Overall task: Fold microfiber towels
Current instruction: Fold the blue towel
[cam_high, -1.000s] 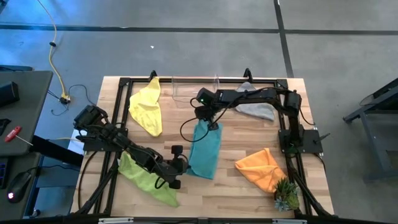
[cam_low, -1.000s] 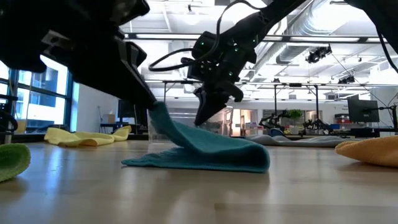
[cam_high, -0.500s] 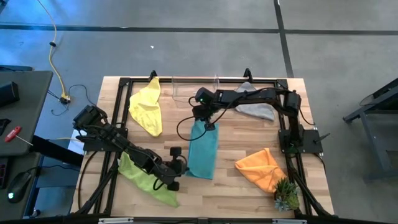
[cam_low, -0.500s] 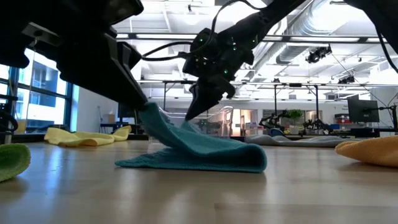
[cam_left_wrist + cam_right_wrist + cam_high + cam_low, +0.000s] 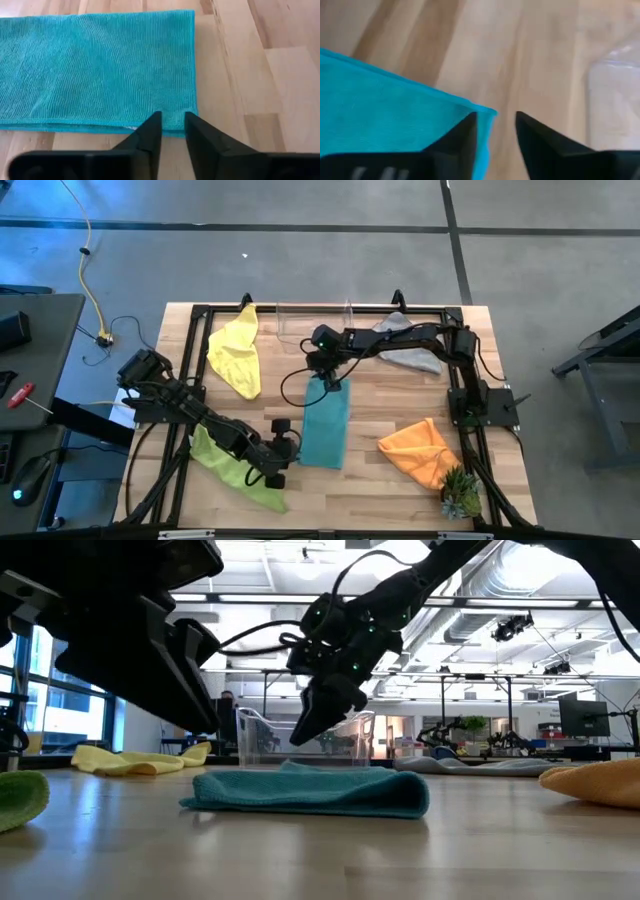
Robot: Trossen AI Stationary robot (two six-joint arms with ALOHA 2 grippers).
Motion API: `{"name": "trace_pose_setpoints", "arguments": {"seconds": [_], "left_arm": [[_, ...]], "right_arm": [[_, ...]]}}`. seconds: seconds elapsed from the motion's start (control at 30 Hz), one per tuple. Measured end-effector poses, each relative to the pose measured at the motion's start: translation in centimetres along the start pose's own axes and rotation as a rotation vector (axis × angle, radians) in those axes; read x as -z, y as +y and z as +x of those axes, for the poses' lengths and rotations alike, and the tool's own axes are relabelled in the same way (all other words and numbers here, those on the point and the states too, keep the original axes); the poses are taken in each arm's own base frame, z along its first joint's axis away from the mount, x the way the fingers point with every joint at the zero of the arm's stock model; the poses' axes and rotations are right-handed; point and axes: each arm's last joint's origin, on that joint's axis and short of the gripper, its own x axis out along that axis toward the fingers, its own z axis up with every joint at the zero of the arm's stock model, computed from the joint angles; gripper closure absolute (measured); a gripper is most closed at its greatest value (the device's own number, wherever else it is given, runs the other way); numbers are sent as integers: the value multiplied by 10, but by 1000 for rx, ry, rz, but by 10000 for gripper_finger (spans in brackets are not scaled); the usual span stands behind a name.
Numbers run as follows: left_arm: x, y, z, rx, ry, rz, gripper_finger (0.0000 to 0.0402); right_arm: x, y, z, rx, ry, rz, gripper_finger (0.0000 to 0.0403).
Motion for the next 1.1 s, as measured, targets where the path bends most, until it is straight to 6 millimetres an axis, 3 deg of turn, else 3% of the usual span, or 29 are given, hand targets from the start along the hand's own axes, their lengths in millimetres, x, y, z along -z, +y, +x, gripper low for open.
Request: {"name": "trace_pose_setpoints", "arguments": {"seconds": [0.1, 0.2, 0.27, 0.37, 0.47, 0.57, 0.67, 0.93, 1.1], "left_arm": [[2, 2, -3, -11, 25, 10, 288], [3, 5, -8, -31, 51, 25, 274], [4, 6, -9, -28, 39, 29, 280], [14, 11, -4, 20, 16, 16, 311], [22, 23, 4, 62, -46, -24, 354], [24, 40, 11, 71, -103, -51, 391], [19, 60, 16, 28, -131, -74, 394], [8, 125, 29, -81, -183, -148, 399], [12, 157, 41, -104, -184, -164, 401]], "right_arm": [[-4, 2, -10, 3, 0, -5, 227], [-11, 8, -29, 11, 21, -11, 229], [-13, 15, -44, 24, 25, -19, 257], [-3, 30, -57, 21, -20, -3, 332], [20, 47, -56, -6, -101, 77, 390], [40, 63, -46, 2, -157, 168, 376], [54, 81, -37, 30, -164, 226, 378], [50, 134, -27, 76, -199, 263, 399], [46, 150, -26, 133, -196, 295, 402]]}}
